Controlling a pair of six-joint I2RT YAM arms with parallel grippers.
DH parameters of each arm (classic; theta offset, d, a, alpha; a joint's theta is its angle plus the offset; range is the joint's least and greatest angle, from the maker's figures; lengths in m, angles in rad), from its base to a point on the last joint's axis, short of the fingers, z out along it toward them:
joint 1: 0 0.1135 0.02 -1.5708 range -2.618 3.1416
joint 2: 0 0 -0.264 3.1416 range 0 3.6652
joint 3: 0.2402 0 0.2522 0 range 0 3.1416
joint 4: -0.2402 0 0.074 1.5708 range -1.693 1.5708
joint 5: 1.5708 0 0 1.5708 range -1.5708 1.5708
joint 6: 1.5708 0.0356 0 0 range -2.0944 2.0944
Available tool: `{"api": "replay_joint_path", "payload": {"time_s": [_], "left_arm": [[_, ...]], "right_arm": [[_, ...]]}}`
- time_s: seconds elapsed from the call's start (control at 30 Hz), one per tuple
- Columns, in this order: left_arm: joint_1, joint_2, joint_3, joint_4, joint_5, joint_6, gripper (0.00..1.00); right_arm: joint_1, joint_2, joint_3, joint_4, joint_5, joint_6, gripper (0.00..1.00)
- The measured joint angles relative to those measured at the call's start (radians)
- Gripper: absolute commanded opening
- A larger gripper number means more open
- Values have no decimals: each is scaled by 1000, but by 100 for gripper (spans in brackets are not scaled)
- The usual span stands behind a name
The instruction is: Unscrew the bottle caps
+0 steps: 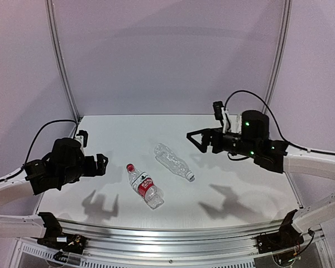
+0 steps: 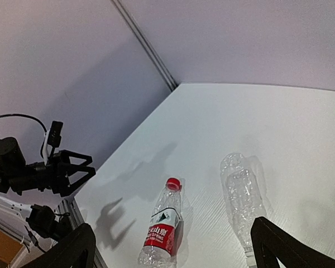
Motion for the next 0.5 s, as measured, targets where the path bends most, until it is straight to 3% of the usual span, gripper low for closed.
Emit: {"api": "replay_joint_path", "payload": {"time_s": [0.23,0.5], "left_arm": [[-13,-23,-3,3,-45,-44,99],[-26,-152,0,-52,-93,-144,99]], "right_arm": [[124,290,377,-261,53,-51,99],[309,663,867,-632,181,-117,99]]}}
